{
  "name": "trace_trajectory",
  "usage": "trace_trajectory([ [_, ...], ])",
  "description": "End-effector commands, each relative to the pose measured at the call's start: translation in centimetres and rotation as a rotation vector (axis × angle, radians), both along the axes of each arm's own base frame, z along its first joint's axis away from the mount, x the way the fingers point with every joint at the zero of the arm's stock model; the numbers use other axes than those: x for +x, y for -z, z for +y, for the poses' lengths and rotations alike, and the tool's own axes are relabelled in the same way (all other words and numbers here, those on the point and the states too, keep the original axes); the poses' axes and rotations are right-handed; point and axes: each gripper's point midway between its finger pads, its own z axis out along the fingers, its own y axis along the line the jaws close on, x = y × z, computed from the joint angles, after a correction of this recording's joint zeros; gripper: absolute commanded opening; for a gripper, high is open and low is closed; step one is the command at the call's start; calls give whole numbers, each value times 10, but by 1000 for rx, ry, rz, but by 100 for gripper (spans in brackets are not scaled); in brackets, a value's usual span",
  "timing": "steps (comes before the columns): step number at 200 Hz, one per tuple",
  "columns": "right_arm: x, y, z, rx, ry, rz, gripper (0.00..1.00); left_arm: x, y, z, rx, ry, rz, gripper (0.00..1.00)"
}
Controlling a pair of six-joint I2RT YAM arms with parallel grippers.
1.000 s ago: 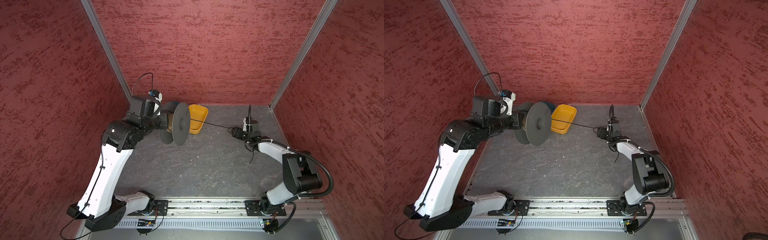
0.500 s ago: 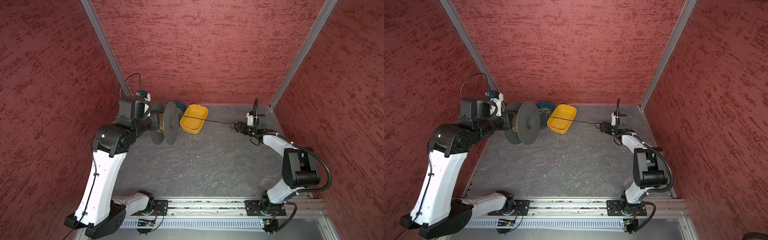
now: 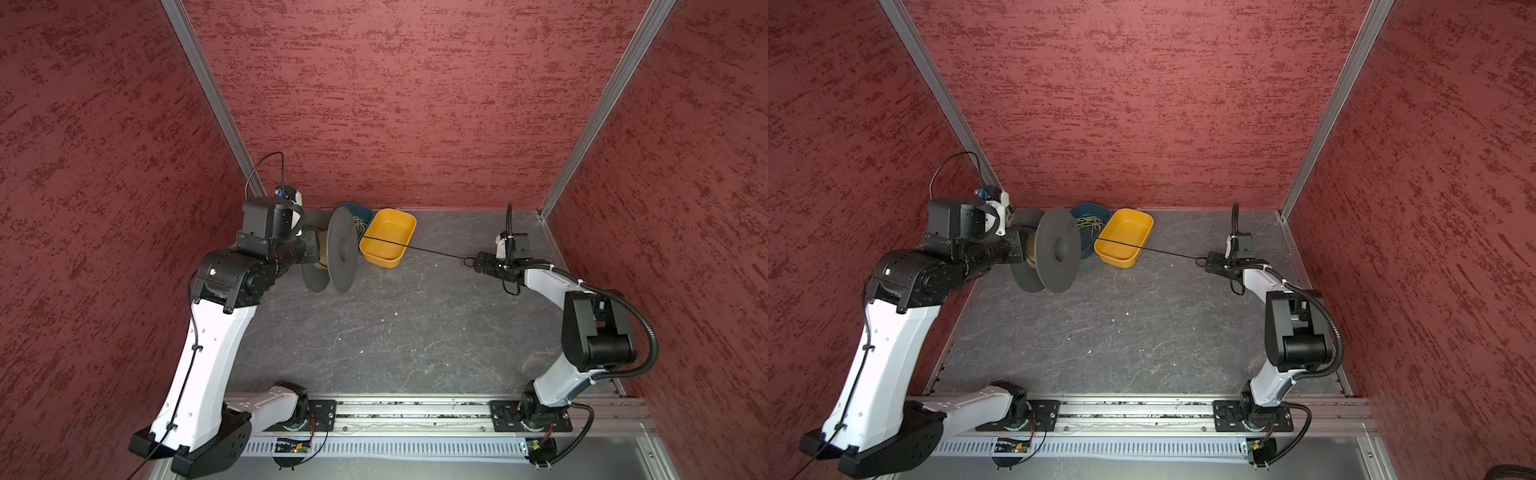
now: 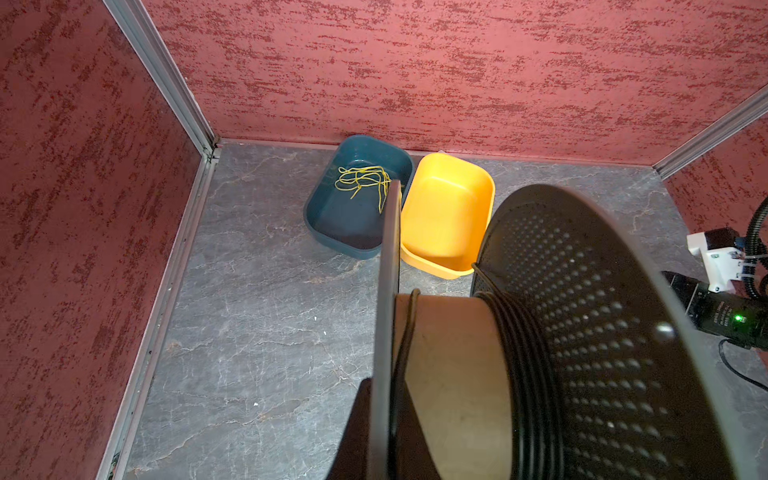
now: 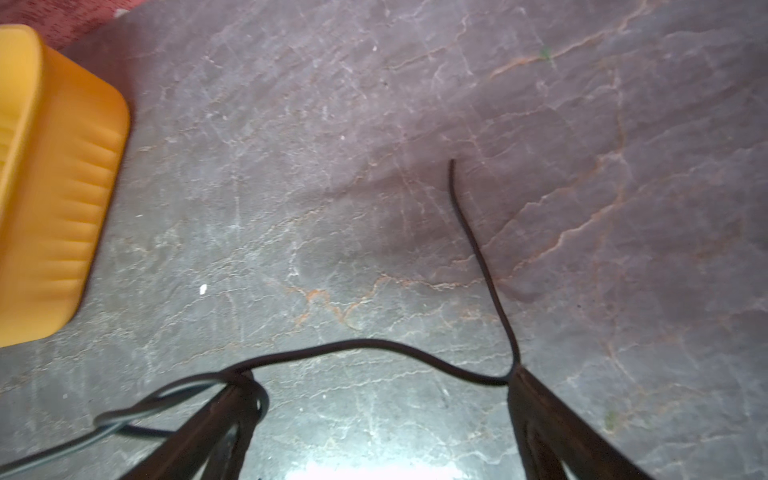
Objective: Wrap the cables
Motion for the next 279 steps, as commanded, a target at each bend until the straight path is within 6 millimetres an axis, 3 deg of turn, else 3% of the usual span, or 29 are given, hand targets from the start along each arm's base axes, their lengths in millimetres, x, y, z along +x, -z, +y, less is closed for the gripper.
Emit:
trace_trajectory([
  [1,-6,14,-52,-154,160,64,95,-8,-49,54,79,-227,-180,1],
  [15,-3,9,-51,-111,159,42,96,-11,-49,60,87,-245,-176,1],
  [34,3,-5,-26,44,66,-23,97,-11,-45,59,69,-236,-165,1],
  [53,4,-16,-11,115,13,-49,97,-6,-36,39,-12,-155,-141,1],
  [87,-16,-3,-8,18,-8,47,96,8,-21,-1,-143,-7,-106,1],
  [100,-25,-5,7,54,-59,45,95,12,-20,-11,-161,24,-103,1],
  [125,-42,-22,55,280,-202,-17,95,18,-28,-33,-243,106,-122,1],
  [175,-63,-14,48,118,-106,0,95,28,-30,-59,-263,175,-125,1],
  [180,-63,-23,50,133,-102,-31,95,29,-29,-61,-264,180,-123,1],
  [203,-67,-37,73,238,-138,-98,85,29,-26,-65,-259,184,-121,1],
  [243,-67,-55,123,275,-246,-179,74,32,-22,-70,-262,193,-116,2],
  [271,-61,-51,149,261,-323,-208,53,34,-14,-71,-253,194,-102,2],
  [279,-57,-39,152,240,-326,-181,47,35,-12,-72,-250,194,-94,2],
])
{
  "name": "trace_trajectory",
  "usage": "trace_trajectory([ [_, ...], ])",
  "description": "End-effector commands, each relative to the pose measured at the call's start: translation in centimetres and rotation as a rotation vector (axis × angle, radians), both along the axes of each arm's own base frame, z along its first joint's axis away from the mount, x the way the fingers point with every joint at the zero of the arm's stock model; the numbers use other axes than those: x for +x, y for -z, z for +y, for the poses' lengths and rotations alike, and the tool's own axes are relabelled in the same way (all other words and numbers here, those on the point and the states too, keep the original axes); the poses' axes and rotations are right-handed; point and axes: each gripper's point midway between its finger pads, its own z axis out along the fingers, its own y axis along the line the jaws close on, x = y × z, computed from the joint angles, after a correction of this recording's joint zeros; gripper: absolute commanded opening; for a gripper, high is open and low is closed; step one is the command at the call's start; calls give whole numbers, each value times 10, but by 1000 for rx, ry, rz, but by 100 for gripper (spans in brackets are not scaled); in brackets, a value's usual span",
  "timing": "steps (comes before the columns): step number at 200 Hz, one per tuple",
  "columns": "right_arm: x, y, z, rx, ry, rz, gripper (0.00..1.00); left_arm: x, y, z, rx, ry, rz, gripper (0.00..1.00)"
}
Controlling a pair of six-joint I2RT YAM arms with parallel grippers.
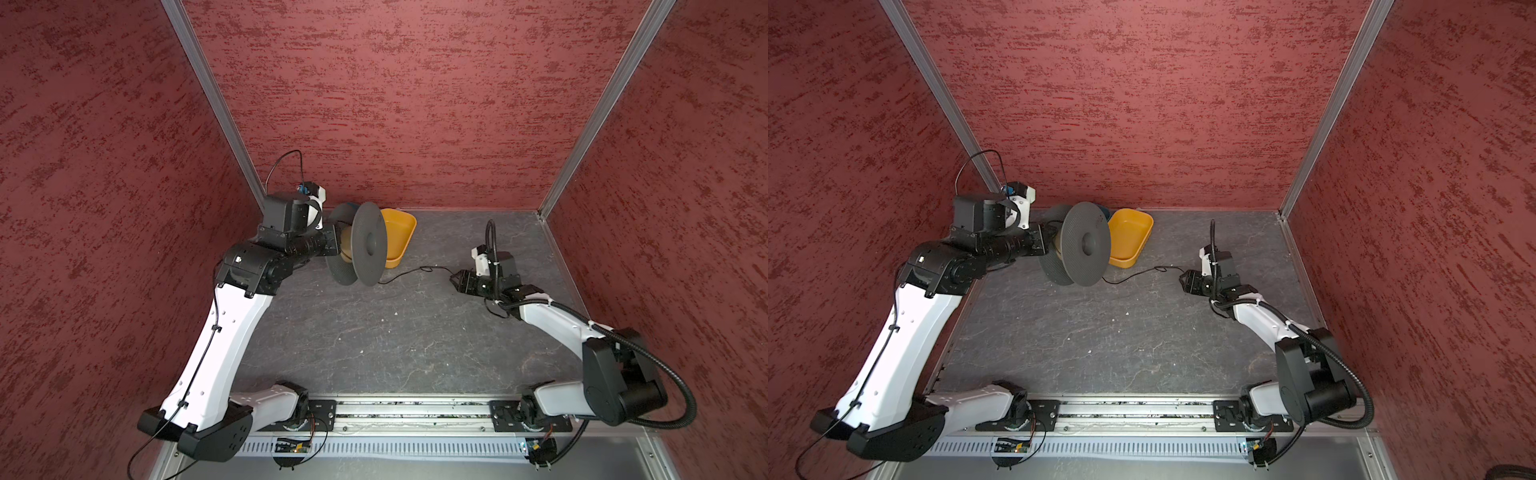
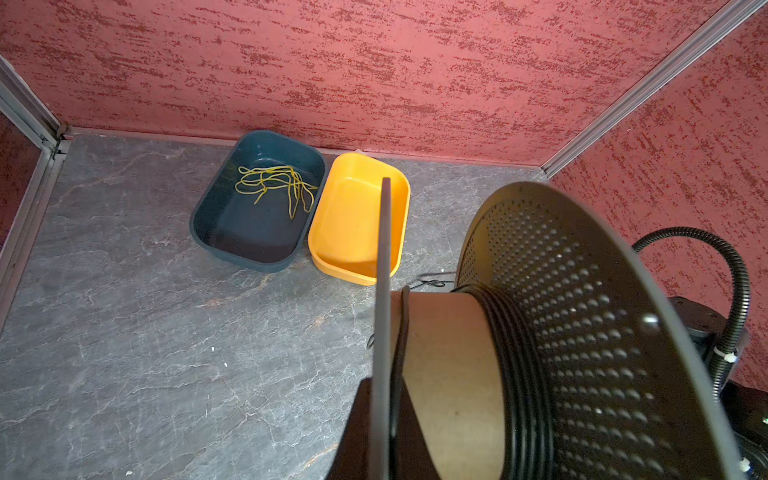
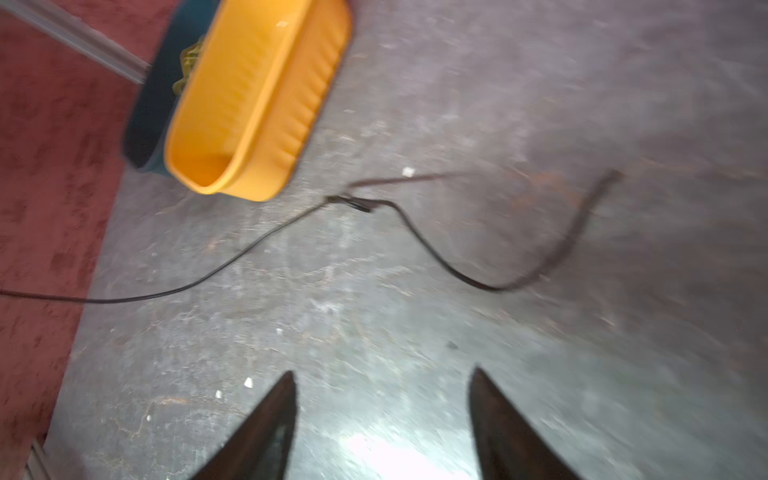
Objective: Wrap the cables
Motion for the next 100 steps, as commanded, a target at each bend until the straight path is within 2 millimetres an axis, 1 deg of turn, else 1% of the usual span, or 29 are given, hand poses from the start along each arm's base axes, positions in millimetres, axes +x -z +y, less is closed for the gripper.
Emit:
trace_trajectory([
  [1,18,0,15,-11,-22,-55,47,8,-21,-5,-46,0,-85,2],
  [8,21,4,17,-17,-25,-46,46,8,-20,-5,-43,3,-81,2],
  [29,26,7,24,-3,-42,-42,46,8,-15,-6,-43,4,-68,2],
  [48,27,12,25,-10,-37,-35,56,8,-10,-6,-45,3,-55,2],
  [59,29,18,24,-19,-36,-24,58,8,-9,-6,-43,3,-51,2],
  [76,31,27,24,-36,-35,-12,56,7,-11,-5,-40,2,-55,2],
  [100,38,32,30,-41,-52,-30,48,8,-14,-7,-48,8,-62,2],
])
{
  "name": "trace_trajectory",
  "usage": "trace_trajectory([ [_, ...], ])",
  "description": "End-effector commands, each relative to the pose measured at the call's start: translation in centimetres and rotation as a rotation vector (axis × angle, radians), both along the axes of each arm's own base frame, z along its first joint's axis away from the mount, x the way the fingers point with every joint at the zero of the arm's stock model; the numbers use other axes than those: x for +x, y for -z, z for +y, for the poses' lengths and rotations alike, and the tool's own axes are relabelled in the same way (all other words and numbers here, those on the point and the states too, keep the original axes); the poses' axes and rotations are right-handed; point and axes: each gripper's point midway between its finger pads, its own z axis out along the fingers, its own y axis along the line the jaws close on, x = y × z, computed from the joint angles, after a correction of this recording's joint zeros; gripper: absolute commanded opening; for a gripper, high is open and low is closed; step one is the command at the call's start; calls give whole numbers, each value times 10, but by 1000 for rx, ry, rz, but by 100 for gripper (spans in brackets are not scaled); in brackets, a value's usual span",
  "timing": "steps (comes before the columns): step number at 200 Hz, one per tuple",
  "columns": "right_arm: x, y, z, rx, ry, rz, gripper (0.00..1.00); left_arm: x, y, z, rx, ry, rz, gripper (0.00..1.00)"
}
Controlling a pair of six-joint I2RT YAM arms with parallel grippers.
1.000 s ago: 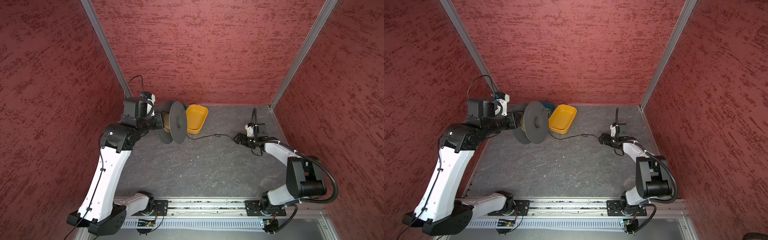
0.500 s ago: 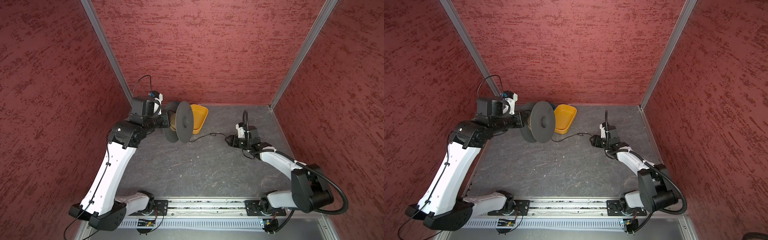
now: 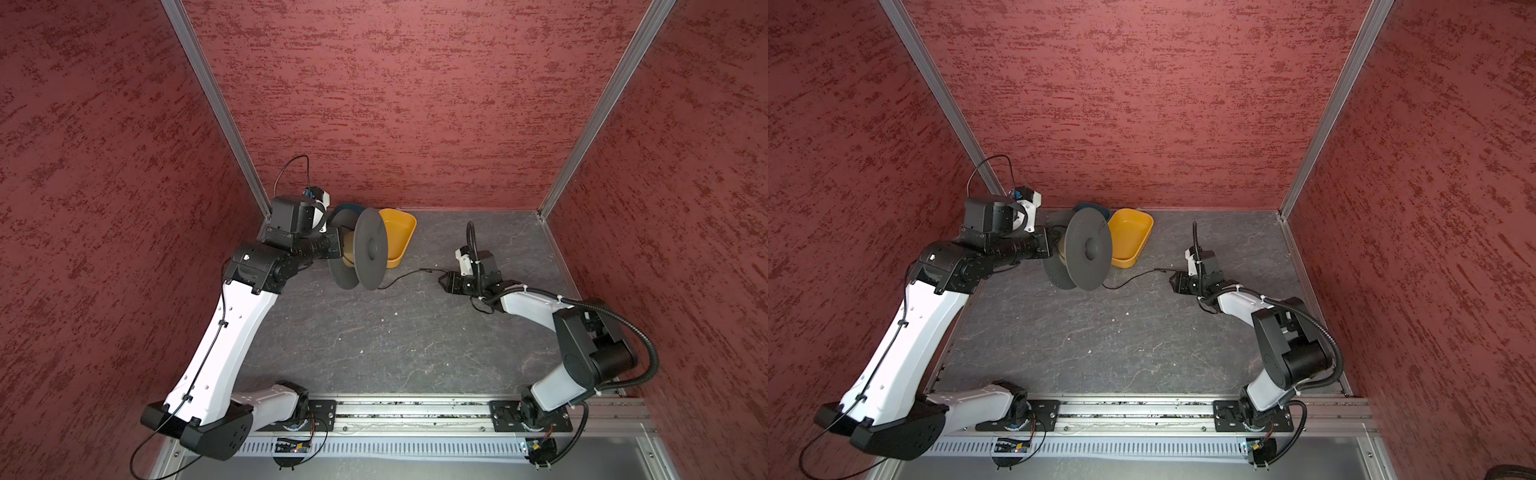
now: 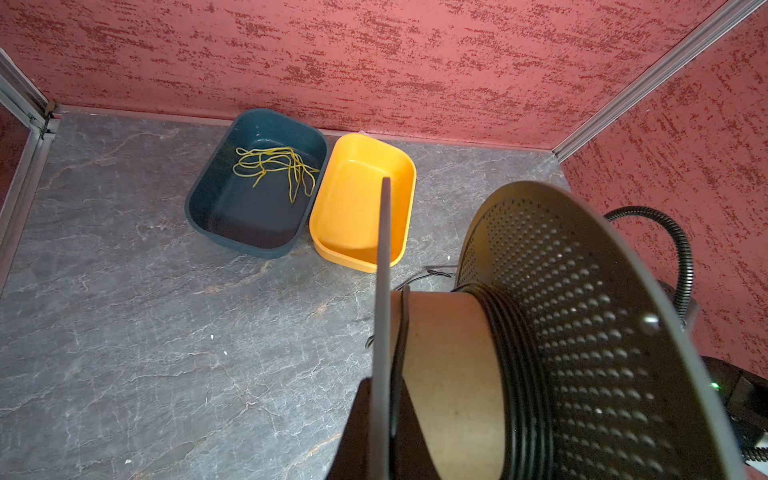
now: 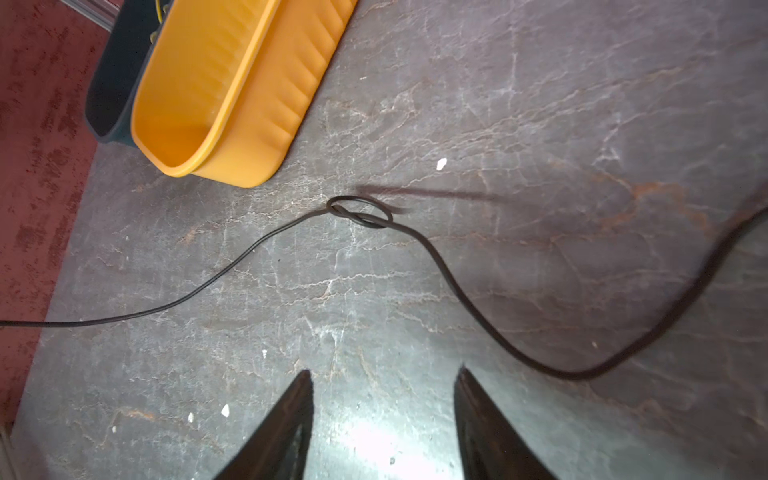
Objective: Wrap the cables
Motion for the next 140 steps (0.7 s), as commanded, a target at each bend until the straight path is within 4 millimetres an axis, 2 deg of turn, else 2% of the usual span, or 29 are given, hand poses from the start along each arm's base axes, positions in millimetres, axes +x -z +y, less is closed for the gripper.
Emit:
trace_trajectory([
  [1,17,-8,9,-4,-16,-74,48,6,-31,-5,-64,5,-104,2],
  [33,24,-1,23,-50,-54,-87,48,8,-27,-7,-62,11,-85,2],
  [59,42,5,24,-118,-52,-95,49,9,-20,-6,-58,4,-69,2],
  [75,55,5,23,-170,-51,-115,57,9,-16,-3,-66,1,-55,2],
  [85,63,3,21,-198,-46,-134,59,9,-14,-1,-69,-7,-48,2],
  [107,74,6,20,-257,-63,-140,55,9,-10,3,-74,-14,-39,2],
  [140,79,13,18,-325,-98,-160,51,10,-5,8,-75,-21,-27,2],
])
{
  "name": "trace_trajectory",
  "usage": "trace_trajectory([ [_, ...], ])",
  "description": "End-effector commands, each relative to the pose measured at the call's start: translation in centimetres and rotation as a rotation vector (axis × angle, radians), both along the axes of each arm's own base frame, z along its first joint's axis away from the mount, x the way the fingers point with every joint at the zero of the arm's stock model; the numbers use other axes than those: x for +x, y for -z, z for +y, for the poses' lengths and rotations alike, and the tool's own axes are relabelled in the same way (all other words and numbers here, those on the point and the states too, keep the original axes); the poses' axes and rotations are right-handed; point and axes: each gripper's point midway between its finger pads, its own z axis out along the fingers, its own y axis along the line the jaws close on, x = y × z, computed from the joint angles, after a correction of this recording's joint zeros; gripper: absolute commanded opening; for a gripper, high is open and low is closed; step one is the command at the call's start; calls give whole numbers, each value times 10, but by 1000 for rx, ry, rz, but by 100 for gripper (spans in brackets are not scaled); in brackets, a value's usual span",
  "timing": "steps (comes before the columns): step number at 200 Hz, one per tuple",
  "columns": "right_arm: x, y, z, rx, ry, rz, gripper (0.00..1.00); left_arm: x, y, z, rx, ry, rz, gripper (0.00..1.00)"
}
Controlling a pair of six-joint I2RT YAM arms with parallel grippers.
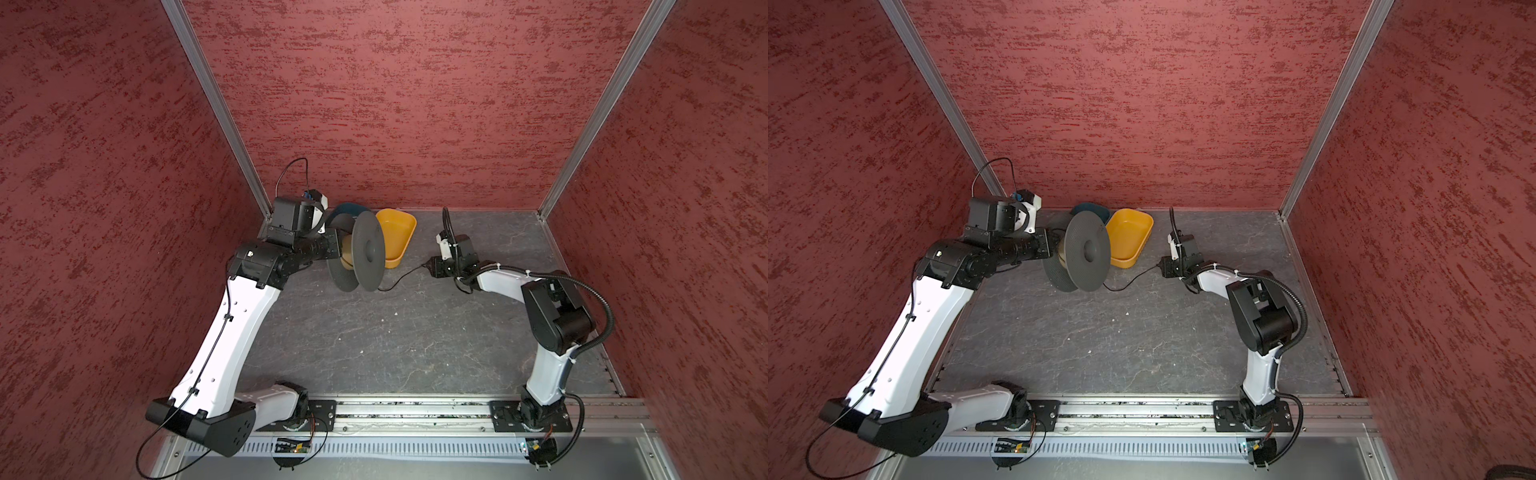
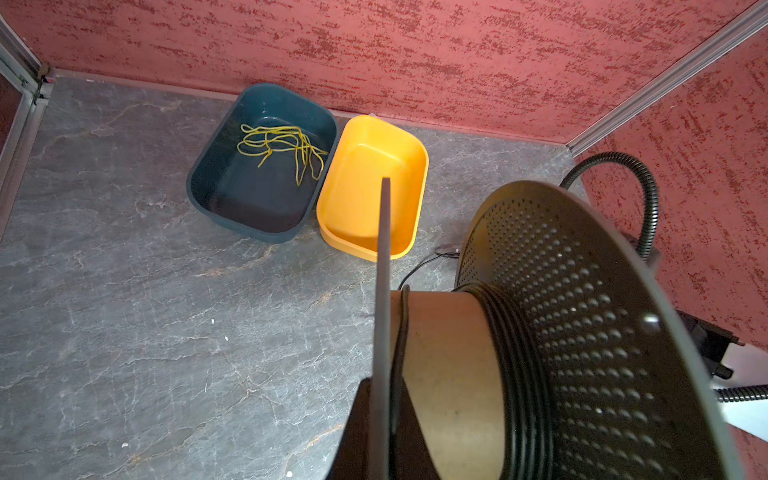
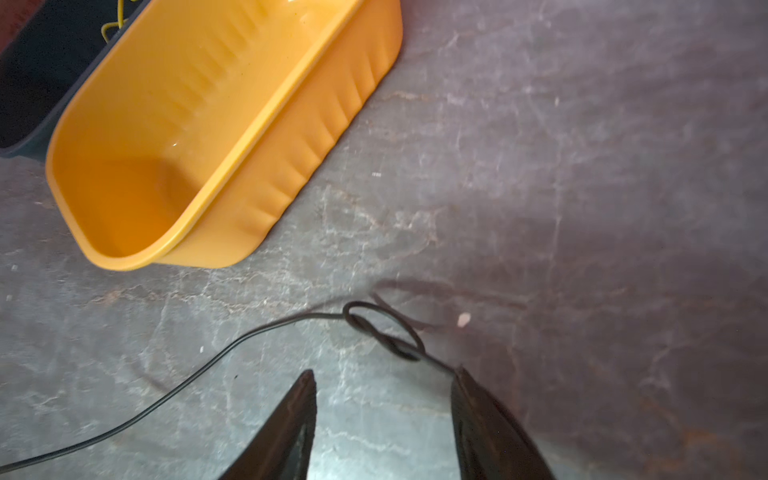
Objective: Wrap the cables
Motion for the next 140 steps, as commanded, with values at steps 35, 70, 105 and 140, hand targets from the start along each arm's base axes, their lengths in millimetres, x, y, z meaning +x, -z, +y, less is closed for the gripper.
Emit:
trace_trajectory([
  [35,9,19,-8,-165,-52,-15,42,3,-26,-1,-70,12,-91,2],
  [70,4,13,-5,-149,-82,-26,51,4,-24,1,-70,6,-90,2],
  [105,-15,-18,-4,-97,-72,-62,65,3,-26,1,-74,9,-96,2],
  [140,-49,-16,-7,-106,-60,-27,61,6,-25,-1,-82,14,-96,2],
])
